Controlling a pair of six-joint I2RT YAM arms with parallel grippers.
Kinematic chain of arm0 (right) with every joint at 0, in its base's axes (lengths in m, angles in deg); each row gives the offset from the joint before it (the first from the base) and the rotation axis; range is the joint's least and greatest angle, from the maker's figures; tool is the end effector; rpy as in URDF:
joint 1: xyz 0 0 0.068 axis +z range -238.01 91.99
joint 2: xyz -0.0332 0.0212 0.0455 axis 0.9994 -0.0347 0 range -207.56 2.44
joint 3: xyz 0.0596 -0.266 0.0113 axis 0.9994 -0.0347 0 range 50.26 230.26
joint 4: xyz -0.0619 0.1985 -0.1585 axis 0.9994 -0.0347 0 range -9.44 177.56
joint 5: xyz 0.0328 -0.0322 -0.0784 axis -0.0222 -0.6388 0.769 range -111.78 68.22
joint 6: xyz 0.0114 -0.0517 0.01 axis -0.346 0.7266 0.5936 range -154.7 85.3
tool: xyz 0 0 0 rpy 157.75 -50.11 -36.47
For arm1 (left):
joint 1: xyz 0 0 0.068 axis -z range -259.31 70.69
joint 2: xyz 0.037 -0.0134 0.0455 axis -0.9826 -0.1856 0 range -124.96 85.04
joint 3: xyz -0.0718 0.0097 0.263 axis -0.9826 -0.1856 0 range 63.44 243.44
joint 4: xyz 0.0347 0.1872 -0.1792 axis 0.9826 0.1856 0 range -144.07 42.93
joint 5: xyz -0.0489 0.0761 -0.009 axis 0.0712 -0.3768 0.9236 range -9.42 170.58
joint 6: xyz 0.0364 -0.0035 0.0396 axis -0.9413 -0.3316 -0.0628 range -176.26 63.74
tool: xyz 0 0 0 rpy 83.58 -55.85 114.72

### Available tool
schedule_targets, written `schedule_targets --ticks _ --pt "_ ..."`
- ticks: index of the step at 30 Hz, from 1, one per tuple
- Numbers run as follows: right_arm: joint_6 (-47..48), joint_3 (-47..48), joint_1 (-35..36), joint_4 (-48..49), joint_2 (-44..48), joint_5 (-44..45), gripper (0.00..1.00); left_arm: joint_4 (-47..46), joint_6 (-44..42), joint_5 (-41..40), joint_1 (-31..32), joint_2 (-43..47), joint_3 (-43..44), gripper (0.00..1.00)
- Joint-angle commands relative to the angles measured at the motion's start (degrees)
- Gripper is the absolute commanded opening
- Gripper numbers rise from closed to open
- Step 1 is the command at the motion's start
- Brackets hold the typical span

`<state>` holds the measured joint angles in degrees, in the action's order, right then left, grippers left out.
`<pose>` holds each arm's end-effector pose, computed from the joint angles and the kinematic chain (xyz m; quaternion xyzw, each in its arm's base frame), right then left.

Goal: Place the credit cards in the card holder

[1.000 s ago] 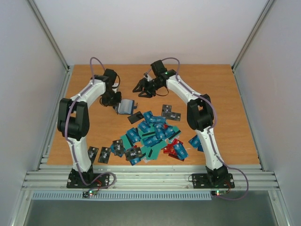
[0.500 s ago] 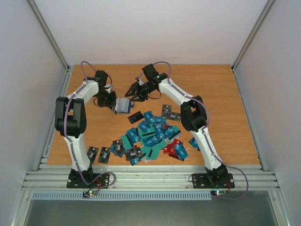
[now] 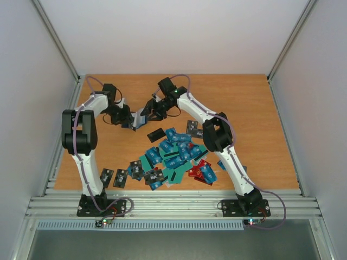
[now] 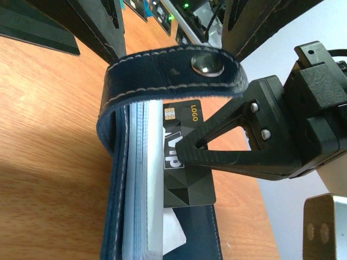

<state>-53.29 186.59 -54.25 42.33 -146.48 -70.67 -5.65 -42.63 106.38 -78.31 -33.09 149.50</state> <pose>0.4425 0.3280 0.1725 -0.2291 0.8519 0.4681 0.0510 0.4011 -0.0224 0.1624 -0.0885 0.9676 -0.2309 0.0519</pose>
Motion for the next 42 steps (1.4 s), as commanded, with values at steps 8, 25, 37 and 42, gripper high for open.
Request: schedule_targets --ticks 8,25,37,42 --pt "9.5 -12.2 -2.8 -7.0 15.7 5.9 0.5 -1.1 7.0 1.4 6.4 3.0 -4.7 0.0" --pt "6.8 -21.9 -4.6 -1.5 18.6 3.7 0.5 -5.7 18.7 1.7 10.6 4.7 -6.1 0.0" --pt "7.6 -14.0 -3.4 -3.2 9.2 2.6 0.5 -6.1 18.7 2.1 10.7 5.2 -6.9 0.0" --pt "8.9 -12.3 -3.3 -4.7 7.1 3.4 0.5 -6.2 18.9 2.2 10.7 4.9 -7.0 0.0"
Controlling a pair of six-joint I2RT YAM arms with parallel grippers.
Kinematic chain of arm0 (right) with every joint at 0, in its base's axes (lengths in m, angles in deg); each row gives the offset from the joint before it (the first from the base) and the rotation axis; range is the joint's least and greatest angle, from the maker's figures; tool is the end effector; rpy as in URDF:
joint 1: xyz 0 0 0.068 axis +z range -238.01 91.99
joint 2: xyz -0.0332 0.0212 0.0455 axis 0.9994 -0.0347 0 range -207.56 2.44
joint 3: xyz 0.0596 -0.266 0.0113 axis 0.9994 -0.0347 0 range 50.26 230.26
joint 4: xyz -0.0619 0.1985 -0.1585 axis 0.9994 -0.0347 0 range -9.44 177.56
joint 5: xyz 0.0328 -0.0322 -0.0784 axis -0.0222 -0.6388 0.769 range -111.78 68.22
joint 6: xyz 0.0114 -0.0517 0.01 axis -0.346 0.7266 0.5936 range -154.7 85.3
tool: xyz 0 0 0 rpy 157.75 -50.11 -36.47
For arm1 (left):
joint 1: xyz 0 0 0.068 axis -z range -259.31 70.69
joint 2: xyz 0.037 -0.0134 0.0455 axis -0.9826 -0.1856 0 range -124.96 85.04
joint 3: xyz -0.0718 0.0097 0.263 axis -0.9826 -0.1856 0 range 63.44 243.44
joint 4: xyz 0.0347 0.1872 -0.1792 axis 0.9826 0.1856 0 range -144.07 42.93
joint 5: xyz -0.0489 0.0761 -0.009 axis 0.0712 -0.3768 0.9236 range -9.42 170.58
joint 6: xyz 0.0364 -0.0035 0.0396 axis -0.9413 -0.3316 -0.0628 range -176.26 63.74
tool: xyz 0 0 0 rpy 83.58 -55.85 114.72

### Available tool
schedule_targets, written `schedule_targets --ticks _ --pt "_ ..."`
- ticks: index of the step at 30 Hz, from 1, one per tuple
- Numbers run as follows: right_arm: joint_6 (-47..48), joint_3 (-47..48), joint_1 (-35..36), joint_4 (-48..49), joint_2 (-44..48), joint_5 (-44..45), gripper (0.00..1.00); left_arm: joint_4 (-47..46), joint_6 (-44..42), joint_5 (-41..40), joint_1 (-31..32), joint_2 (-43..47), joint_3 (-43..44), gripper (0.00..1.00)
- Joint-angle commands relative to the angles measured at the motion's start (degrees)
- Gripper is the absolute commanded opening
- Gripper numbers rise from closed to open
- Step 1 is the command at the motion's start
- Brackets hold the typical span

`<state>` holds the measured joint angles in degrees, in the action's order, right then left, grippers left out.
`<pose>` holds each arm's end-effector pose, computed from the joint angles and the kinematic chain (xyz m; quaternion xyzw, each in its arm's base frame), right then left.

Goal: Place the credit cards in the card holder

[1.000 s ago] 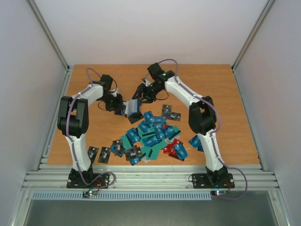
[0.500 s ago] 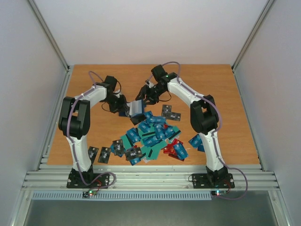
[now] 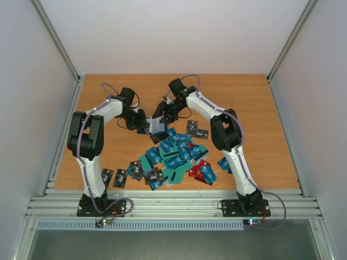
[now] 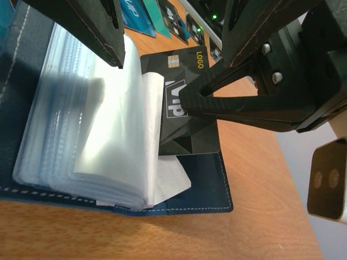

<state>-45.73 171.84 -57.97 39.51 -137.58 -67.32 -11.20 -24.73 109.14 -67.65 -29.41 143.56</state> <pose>0.4316 0.2789 0.1719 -0.2268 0.8773 0.4207 0.0429 0.3773 -0.0951 0.1625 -0.1391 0.9534 -0.2676 0.0103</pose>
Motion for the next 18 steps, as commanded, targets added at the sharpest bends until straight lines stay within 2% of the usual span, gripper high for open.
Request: schedule_targets --ticks 1,18 --pt "1.7 2.5 0.3 -2.3 -1.9 0.5 0.5 -0.6 1.0 -0.5 0.0 1.3 -1.1 0.0" --pt "4.1 1.3 0.4 -2.4 -4.1 1.0 0.5 -2.3 1.1 1.9 0.0 0.5 -2.7 0.0"
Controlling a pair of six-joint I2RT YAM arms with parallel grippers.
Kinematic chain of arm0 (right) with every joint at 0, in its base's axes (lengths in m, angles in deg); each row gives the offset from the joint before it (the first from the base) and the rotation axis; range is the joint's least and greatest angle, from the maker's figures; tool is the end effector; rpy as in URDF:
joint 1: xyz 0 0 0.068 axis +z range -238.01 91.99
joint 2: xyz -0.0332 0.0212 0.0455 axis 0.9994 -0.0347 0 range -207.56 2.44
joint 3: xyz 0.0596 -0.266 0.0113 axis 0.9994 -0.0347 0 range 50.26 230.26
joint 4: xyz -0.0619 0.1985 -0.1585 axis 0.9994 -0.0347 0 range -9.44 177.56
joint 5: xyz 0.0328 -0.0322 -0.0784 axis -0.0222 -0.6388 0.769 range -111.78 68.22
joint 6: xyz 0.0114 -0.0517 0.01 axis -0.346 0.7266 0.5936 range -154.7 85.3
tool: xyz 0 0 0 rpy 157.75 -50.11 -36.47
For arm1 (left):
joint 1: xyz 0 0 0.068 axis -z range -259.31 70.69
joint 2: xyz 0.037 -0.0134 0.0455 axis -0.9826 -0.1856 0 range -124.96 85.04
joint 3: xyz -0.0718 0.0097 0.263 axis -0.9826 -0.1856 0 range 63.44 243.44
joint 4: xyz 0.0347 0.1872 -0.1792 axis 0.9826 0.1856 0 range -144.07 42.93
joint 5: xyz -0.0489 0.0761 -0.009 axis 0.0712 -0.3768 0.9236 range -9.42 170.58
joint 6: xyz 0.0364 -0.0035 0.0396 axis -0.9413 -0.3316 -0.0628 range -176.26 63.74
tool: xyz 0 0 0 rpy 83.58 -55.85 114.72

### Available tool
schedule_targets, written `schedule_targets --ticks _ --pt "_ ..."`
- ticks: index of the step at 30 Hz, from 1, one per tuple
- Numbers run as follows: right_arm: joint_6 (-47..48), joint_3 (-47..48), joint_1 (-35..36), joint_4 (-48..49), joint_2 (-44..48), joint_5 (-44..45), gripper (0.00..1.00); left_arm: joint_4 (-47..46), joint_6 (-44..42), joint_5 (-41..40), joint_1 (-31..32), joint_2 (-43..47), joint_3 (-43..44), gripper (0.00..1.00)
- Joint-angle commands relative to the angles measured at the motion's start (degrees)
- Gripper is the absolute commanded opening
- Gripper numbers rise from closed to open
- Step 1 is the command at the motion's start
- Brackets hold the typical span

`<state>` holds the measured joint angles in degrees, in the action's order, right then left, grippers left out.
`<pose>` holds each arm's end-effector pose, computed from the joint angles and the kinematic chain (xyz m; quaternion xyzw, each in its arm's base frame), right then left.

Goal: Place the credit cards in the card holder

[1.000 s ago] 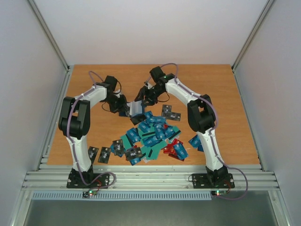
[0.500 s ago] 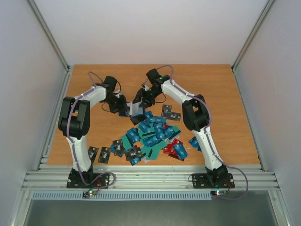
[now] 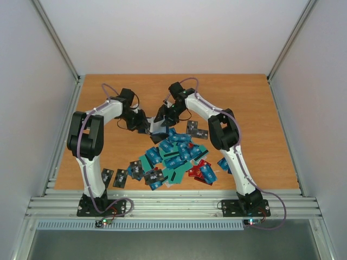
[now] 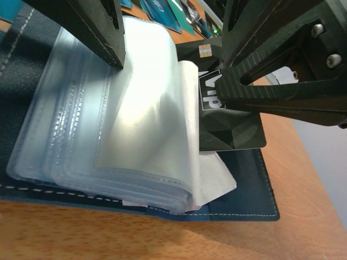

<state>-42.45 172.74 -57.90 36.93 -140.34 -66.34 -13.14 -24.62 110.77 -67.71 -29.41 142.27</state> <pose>0.4316 0.2791 0.1506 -0.2385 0.8831 0.4034 0.0236 0.3762 -0.0954 0.1580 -0.1368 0.9495 -0.2820 0.0099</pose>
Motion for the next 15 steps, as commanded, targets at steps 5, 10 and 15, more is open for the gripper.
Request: schedule_targets --ticks 5,10,15 --pt "1.3 -0.4 0.3 0.5 -1.2 -0.2 0.5 -0.4 0.9 0.5 0.0 0.3 -1.6 0.0" --pt "0.7 -0.8 0.5 5.4 -1.6 -6.3 0.51 -1.5 1.0 2.2 0.1 -0.2 -2.3 0.0" --pt "0.0 1.5 1.3 6.9 -2.5 -9.1 0.51 -2.5 1.4 3.7 0.0 -0.2 -3.0 0.0"
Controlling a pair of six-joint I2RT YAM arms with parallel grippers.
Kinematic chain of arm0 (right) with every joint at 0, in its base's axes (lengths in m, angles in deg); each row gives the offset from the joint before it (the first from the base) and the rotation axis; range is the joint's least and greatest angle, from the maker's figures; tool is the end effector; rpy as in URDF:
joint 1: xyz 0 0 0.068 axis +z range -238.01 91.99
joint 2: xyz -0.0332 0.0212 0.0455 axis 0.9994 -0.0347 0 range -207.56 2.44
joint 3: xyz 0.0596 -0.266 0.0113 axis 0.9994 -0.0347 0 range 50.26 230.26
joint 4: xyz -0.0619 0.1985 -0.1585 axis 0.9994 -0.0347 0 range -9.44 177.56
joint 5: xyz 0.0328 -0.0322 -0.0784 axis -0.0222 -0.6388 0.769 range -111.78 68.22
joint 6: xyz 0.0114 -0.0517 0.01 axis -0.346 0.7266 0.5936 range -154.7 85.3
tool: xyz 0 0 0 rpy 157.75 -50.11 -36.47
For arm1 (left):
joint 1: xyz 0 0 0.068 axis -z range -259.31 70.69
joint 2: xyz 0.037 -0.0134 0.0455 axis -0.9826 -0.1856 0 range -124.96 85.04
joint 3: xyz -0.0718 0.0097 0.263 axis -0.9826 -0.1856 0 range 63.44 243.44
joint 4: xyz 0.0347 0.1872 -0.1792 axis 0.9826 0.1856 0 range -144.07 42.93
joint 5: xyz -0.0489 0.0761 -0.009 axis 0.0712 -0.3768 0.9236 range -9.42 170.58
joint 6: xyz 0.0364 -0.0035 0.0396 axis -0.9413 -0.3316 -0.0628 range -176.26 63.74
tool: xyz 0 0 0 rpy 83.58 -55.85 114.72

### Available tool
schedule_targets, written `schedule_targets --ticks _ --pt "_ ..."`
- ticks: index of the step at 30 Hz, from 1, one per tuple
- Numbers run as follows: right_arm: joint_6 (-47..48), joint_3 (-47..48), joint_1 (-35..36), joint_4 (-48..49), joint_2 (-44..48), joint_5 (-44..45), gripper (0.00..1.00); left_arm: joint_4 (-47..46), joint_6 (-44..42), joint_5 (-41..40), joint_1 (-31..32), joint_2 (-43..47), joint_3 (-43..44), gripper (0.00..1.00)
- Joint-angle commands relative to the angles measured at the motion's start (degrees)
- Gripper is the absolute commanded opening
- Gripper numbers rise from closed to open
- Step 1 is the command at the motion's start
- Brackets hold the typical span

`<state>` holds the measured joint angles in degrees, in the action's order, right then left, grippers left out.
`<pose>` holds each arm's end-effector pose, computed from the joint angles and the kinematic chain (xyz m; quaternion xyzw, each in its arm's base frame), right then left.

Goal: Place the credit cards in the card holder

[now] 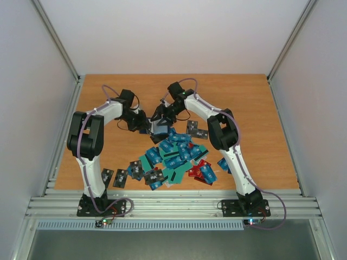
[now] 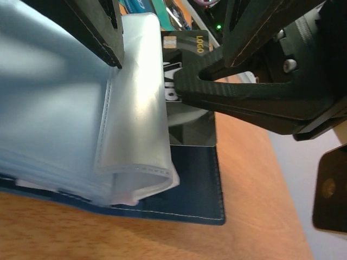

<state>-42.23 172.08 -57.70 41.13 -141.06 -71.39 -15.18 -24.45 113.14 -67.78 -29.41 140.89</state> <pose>0.4338 0.2850 0.1457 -0.2541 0.8579 0.4455 0.0294 0.3748 -0.0959 0.1534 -0.1338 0.9438 -0.3020 0.0069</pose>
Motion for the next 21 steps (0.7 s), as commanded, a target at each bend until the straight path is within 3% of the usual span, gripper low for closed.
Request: schedule_targets --ticks 1,12,21 --pt "-0.4 2.4 1.2 2.9 -2.0 -4.2 0.51 -0.5 1.2 1.5 0.1 -0.1 -1.6 0.0" --pt "-2.9 2.6 2.0 7.4 -3.3 -6.6 0.51 0.2 2.5 4.7 0.1 3.6 -1.6 0.0" --pt "-4.2 4.5 2.0 8.5 -5.1 -6.1 0.51 6.8 2.8 4.4 -0.3 11.7 -1.7 0.0"
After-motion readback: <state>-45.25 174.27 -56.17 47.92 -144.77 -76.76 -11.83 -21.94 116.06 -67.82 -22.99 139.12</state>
